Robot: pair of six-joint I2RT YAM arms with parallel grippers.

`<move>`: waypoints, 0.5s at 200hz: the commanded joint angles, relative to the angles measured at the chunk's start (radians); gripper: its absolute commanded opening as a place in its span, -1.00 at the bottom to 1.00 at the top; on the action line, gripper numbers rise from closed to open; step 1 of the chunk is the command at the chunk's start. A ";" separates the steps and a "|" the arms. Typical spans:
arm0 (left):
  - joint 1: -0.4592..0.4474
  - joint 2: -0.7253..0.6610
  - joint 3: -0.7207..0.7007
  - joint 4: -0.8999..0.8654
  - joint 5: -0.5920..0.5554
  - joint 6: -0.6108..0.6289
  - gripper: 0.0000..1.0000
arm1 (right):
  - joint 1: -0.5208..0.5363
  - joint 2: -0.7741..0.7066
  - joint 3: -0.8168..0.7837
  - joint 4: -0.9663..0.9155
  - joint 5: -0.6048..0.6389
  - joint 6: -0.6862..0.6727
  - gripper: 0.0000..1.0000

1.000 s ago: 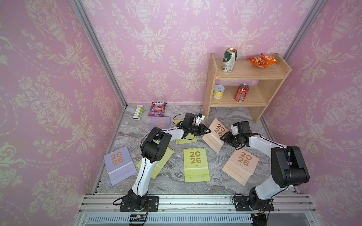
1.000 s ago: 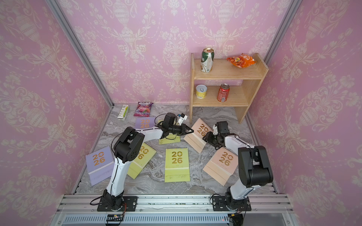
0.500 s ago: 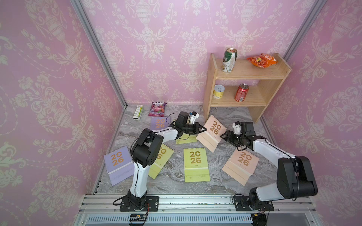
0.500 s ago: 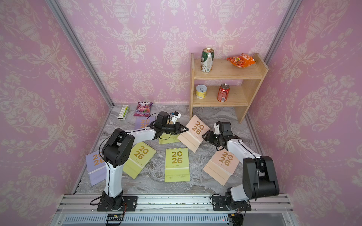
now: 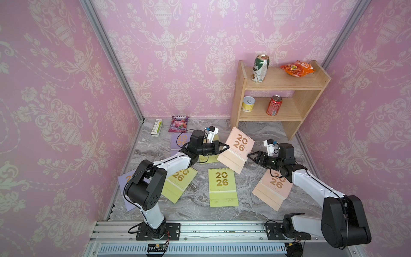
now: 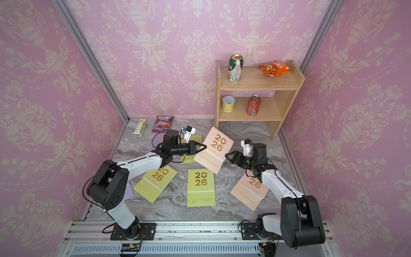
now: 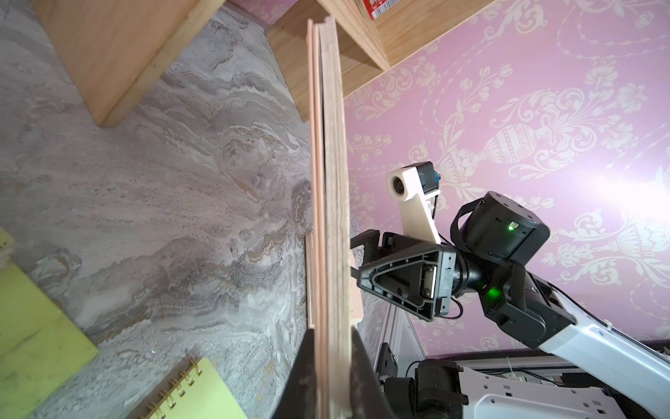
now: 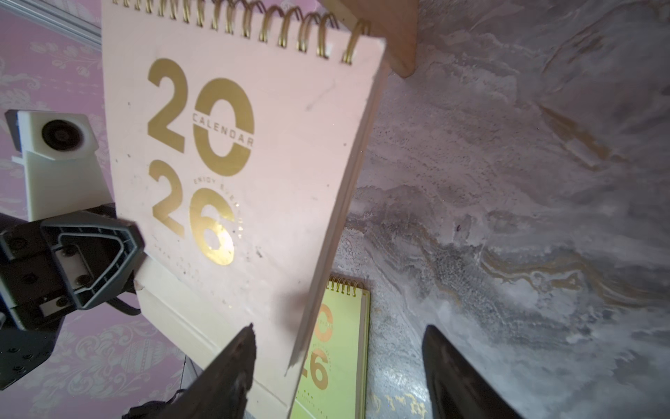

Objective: Stack the calendars
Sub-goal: Place the calendar at the calendar.

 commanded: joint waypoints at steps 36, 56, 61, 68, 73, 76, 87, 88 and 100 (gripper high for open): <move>-0.047 -0.106 -0.069 0.157 -0.042 -0.059 -1.00 | 0.063 -0.033 -0.015 0.140 -0.086 0.072 0.48; -0.053 -0.121 -0.102 0.218 -0.047 -0.092 -1.00 | 0.083 -0.027 -0.024 0.170 -0.077 0.092 0.47; -0.055 -0.124 -0.110 0.230 -0.048 -0.101 -1.00 | 0.088 -0.027 -0.026 0.176 -0.078 0.096 0.46; -0.057 -0.127 -0.120 0.243 -0.050 -0.107 -1.00 | 0.095 -0.026 -0.027 0.189 -0.080 0.103 0.45; -0.060 -0.131 -0.127 0.248 -0.052 -0.109 -1.00 | 0.100 -0.026 -0.027 0.198 -0.081 0.108 0.43; -0.063 -0.135 -0.130 0.248 -0.054 -0.110 -1.00 | 0.103 -0.026 -0.028 0.202 -0.081 0.110 0.42; -0.070 -0.141 -0.143 0.248 -0.062 -0.105 -1.00 | 0.116 -0.029 -0.025 0.209 -0.083 0.113 0.36; -0.071 -0.142 -0.145 0.248 -0.063 -0.105 -1.00 | 0.117 -0.029 -0.025 0.209 -0.084 0.114 0.35; -0.078 -0.146 -0.158 0.255 -0.069 -0.105 -1.00 | 0.133 -0.032 -0.018 0.210 -0.084 0.116 0.20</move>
